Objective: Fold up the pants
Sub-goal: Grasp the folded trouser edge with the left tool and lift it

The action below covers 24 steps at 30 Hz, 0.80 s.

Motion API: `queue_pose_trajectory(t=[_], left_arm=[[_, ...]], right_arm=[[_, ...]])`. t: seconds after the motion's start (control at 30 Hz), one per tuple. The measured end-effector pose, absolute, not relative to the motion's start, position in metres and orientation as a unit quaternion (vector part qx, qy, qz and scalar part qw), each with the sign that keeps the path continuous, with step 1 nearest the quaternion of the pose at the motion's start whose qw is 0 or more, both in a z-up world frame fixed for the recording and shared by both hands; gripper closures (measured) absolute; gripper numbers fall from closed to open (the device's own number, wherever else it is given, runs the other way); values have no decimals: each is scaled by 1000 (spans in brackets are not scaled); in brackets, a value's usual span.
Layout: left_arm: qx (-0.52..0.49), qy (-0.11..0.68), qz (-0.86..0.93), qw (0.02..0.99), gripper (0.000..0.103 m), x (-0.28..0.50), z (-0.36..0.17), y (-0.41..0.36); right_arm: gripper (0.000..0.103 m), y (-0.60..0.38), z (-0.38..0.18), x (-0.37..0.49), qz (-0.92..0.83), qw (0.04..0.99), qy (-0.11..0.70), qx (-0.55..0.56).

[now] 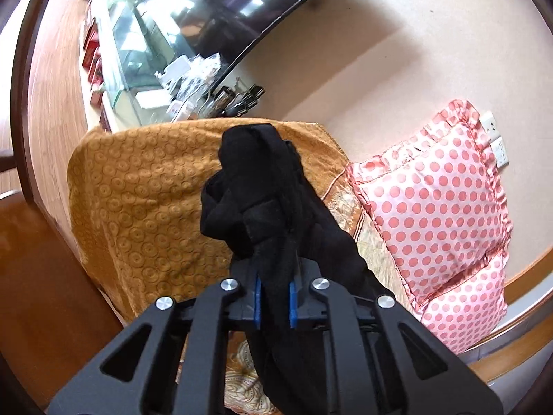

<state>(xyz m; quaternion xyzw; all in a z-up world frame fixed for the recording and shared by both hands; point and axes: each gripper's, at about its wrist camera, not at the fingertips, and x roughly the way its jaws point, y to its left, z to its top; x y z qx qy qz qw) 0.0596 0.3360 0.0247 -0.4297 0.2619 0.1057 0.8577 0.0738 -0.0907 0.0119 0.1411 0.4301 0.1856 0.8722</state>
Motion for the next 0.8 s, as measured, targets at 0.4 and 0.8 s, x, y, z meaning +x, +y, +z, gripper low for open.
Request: queue_pose_trajectory(t=[0.4,0.8], left_arm=[[-306,225,-42,924,94,89,119,223],[-228,252,-236,910,94,121,144,71]], right_arm=[[20,-123,20,52,156,887,399,169],[17,-170,20,15,90,899,376,204]])
